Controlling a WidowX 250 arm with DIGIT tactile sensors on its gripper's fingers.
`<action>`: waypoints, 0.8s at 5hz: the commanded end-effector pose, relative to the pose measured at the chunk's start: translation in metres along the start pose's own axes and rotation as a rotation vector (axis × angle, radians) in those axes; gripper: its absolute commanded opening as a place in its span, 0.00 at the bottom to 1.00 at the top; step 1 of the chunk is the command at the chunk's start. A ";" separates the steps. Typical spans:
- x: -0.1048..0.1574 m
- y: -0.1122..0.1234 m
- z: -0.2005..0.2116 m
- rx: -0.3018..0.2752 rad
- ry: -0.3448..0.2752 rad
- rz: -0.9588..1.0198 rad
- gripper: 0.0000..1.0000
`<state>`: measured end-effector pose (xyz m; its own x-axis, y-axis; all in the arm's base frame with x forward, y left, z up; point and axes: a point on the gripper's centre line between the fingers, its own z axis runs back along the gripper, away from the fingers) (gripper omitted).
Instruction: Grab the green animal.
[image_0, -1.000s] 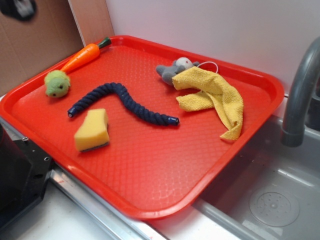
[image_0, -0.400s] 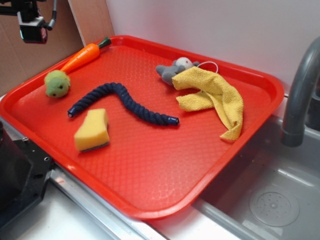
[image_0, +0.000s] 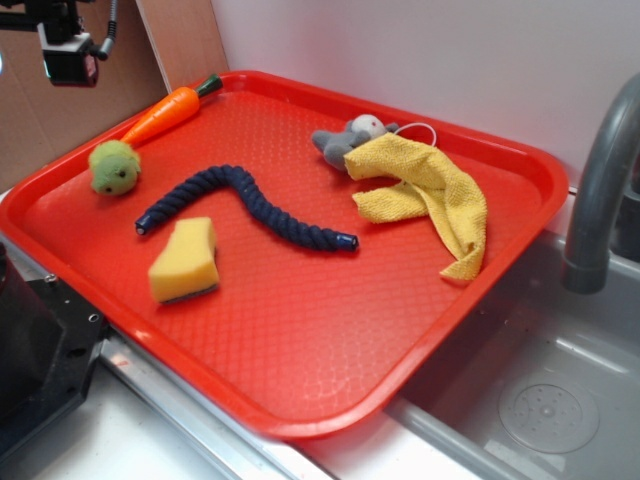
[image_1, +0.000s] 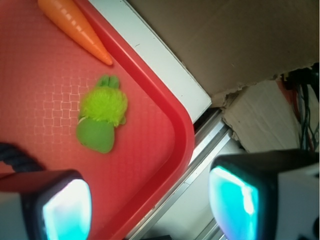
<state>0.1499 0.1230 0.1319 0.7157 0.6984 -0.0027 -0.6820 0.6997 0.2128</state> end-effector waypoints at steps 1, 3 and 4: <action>0.011 -0.010 -0.030 0.038 -0.016 0.256 1.00; 0.024 -0.021 -0.070 -0.093 -0.050 0.266 1.00; 0.031 -0.022 -0.089 -0.098 -0.027 0.234 1.00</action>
<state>0.1776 0.1342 0.0296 0.5422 0.8401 0.0180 -0.8347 0.5360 0.1266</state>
